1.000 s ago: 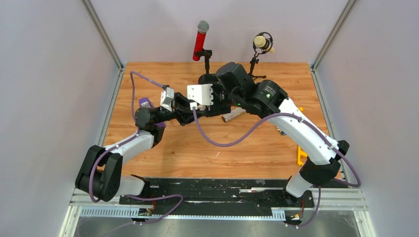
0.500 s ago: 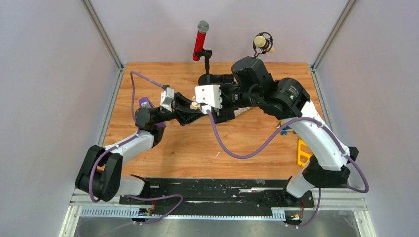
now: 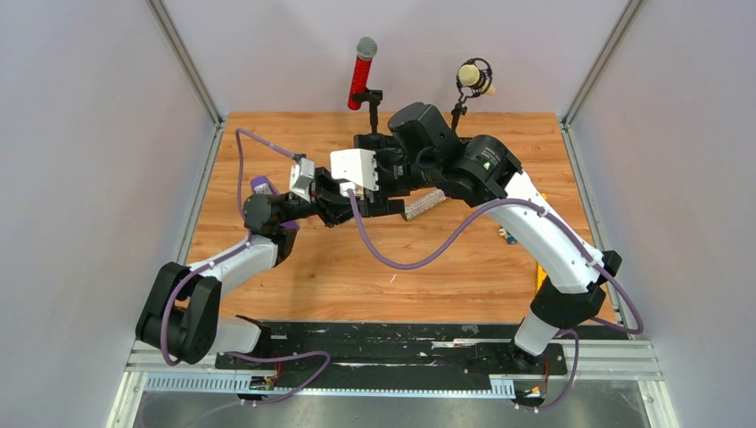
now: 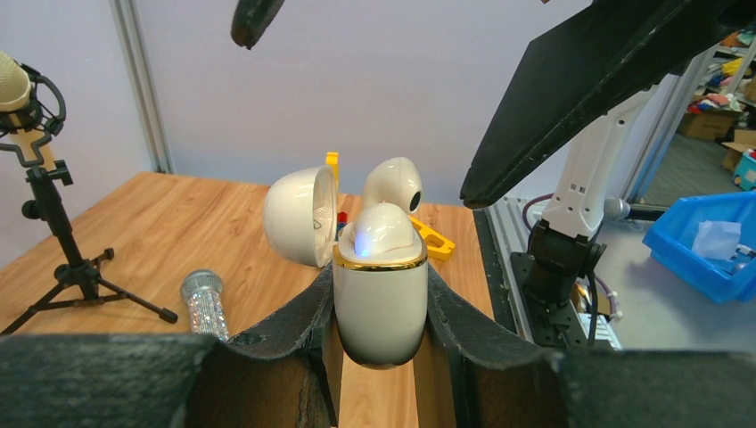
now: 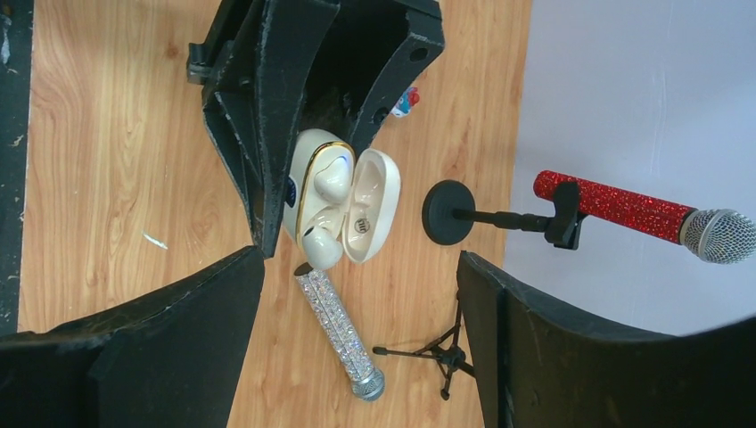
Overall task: Insert the wireless bluetooth earbuds into the charging case
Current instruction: Close the charging case with the earbuds inside.
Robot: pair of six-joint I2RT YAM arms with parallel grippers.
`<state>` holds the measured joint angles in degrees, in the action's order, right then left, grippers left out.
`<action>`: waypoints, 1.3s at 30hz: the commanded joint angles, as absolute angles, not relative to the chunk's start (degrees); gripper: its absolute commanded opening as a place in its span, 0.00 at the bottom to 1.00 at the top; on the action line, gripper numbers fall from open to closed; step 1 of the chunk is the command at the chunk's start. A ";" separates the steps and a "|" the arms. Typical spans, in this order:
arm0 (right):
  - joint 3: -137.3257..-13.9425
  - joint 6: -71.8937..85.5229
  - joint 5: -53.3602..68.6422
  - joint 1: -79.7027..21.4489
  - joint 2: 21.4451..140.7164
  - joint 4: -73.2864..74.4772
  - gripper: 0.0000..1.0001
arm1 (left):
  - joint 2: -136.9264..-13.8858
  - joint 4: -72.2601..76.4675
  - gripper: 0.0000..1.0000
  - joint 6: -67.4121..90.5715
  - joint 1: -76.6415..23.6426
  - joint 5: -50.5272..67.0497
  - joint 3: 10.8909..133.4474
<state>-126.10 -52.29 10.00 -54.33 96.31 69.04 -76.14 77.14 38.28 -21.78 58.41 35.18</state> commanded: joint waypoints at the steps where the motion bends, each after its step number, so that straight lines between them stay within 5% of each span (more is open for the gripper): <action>1: -129.10 -50.84 9.25 -54.58 96.60 65.11 0.81 | -74.54 79.45 0.03 38.16 -21.84 58.88 35.86; 39: -127.48 -50.78 2.06 -54.60 98.09 60.13 0.82 | -74.62 80.13 0.03 38.68 -21.88 59.15 35.90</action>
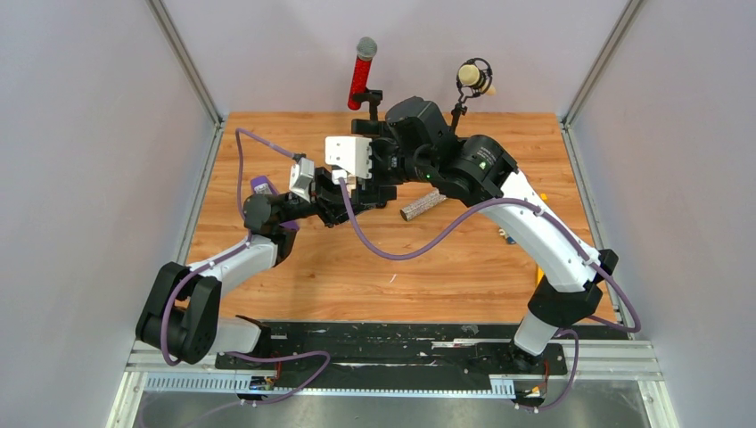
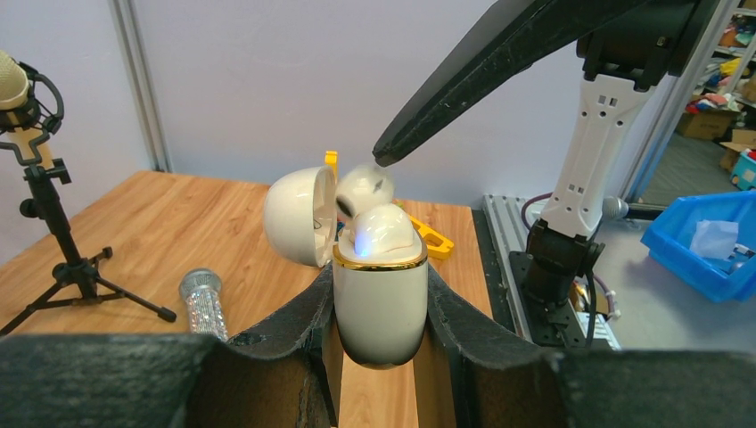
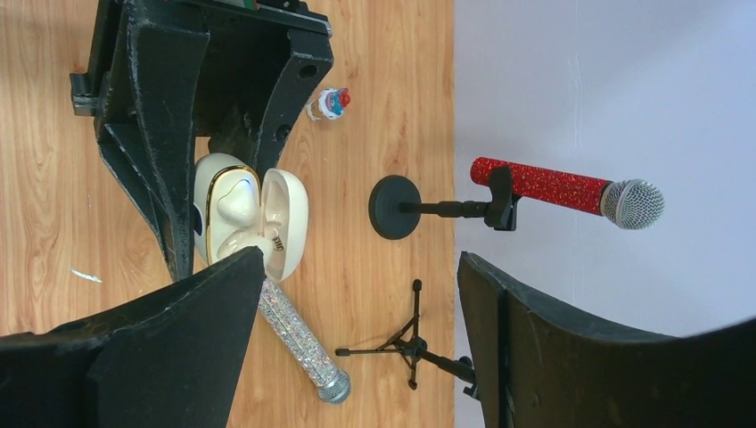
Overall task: Insert the wireless bluetooth earbuds into the charging case
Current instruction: Close the charging case with the earbuds inside.
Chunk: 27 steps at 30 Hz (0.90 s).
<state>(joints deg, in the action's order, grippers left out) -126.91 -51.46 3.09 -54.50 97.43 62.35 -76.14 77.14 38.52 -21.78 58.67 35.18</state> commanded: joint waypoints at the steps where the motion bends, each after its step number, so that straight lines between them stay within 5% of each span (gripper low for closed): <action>1: -127.46 -50.86 1.88 -54.58 98.13 60.00 0.82 | -74.62 80.13 0.03 38.67 -21.88 59.15 35.83; 27: -125.95 -51.08 5.46 -48.91 99.10 58.98 0.83 | -74.79 79.39 0.03 38.10 -23.99 63.84 36.50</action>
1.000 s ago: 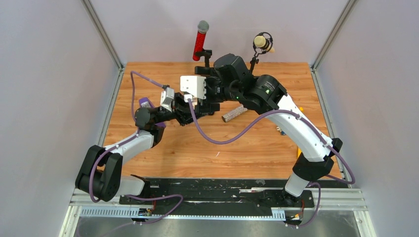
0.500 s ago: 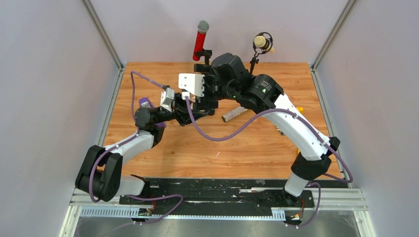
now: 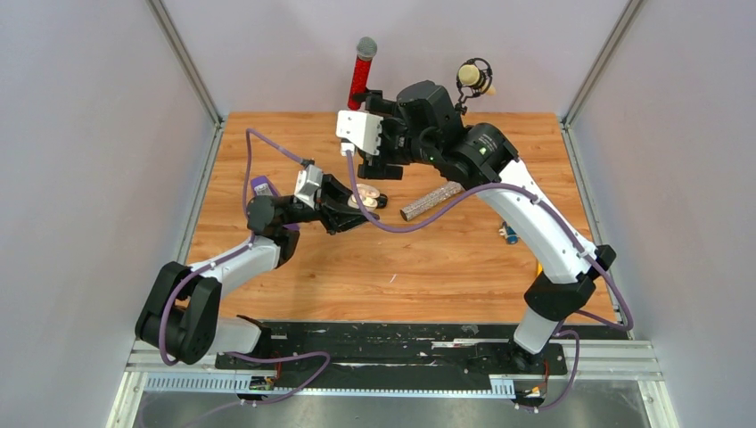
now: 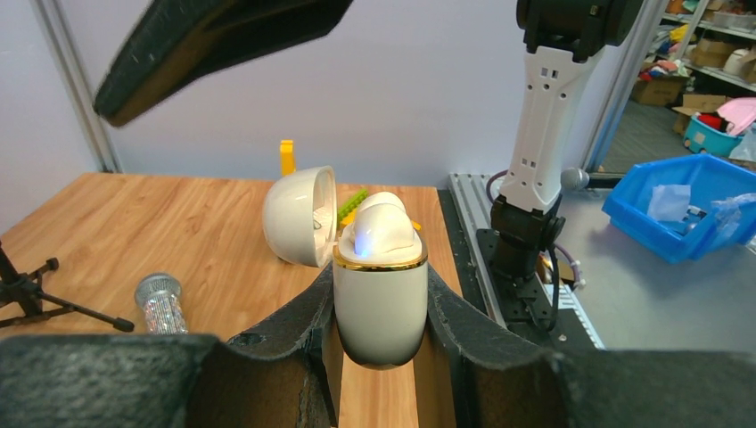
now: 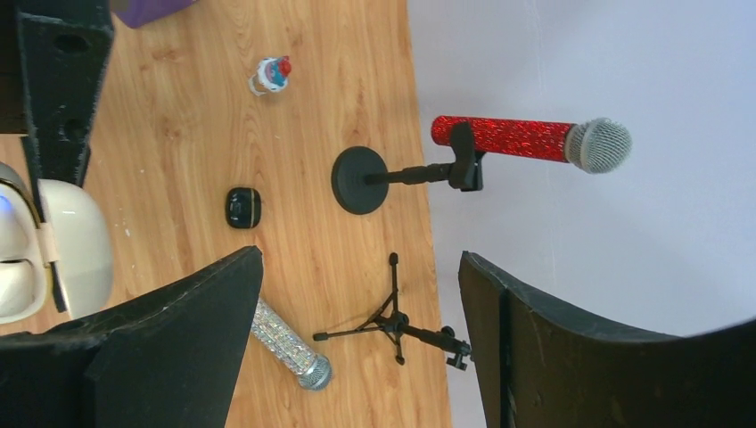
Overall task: Insert the wireless bluetooth earbuds into the charging case
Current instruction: Close the charging case with the earbuds inside, then pass from the left arm to the right
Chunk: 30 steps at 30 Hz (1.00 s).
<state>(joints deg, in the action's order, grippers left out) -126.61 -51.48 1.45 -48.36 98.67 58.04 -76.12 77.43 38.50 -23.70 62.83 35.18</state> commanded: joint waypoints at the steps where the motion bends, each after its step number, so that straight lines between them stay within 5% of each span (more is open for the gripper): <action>1: -125.28 -51.29 6.47 -48.95 98.75 59.63 0.83 | -74.79 79.31 0.03 38.02 -23.99 63.87 36.41; 14: -126.13 -53.93 18.96 -51.53 93.38 69.61 0.82 | -75.76 77.38 0.03 36.27 -23.99 61.84 36.47; 20: -124.47 -52.39 12.97 -48.74 93.58 66.10 0.84 | -76.24 72.78 0.03 35.02 -23.92 59.06 36.57; 30: -129.40 -39.08 46.57 -29.55 97.08 70.71 0.85 | -77.62 73.82 0.04 36.17 -23.91 57.19 36.15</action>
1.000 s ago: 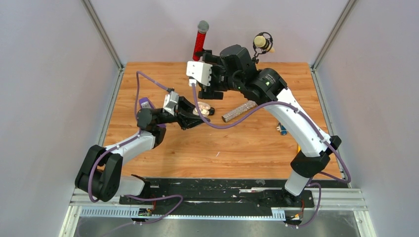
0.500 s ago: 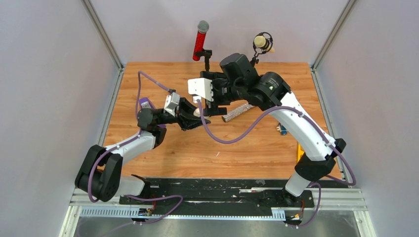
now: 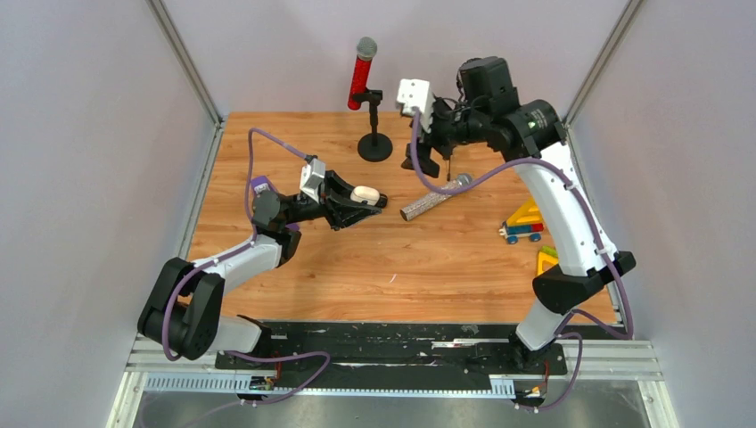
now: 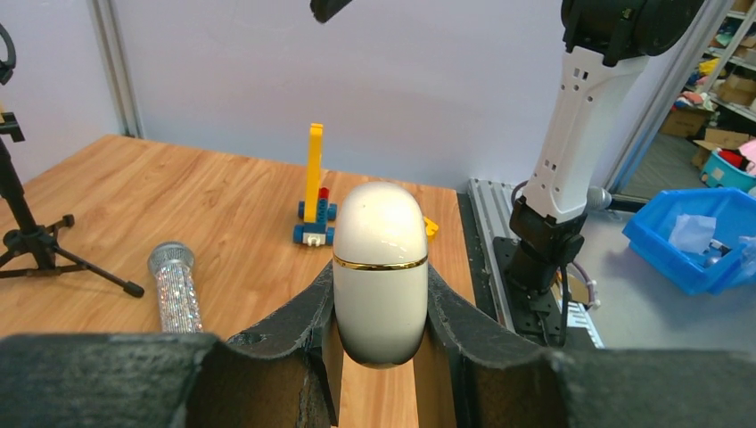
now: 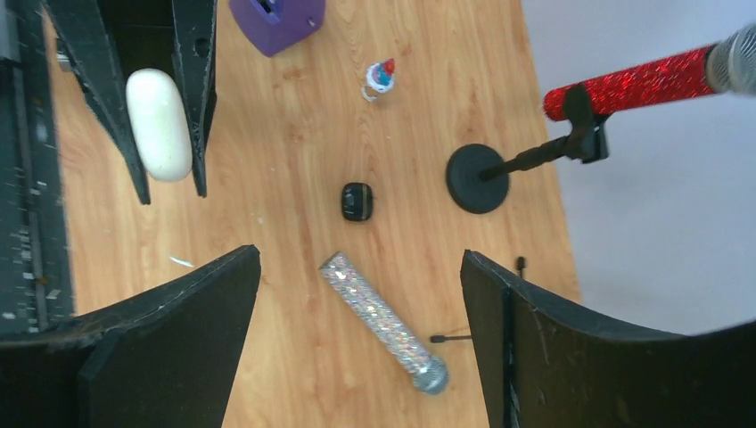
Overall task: Insert the wireless bluetooth earbuds into the charging case
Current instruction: Pass from the left arm to the right
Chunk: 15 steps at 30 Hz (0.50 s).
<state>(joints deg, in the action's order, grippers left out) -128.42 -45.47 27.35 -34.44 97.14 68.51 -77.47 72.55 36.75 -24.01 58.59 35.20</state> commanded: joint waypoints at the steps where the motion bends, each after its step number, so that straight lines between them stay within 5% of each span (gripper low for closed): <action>1: -127.33 -38.66 50.66 -28.61 96.79 70.49 0.84 | -77.65 73.74 0.04 36.00 -23.91 57.25 36.09; 9: -100.05 -33.41 68.48 -27.60 86.50 41.95 0.81 | -79.43 74.94 0.04 37.89 -24.03 57.74 36.46; 15: -98.98 -34.83 70.45 -27.65 89.23 40.95 0.78 | -79.81 75.59 0.04 38.33 -24.48 57.90 36.47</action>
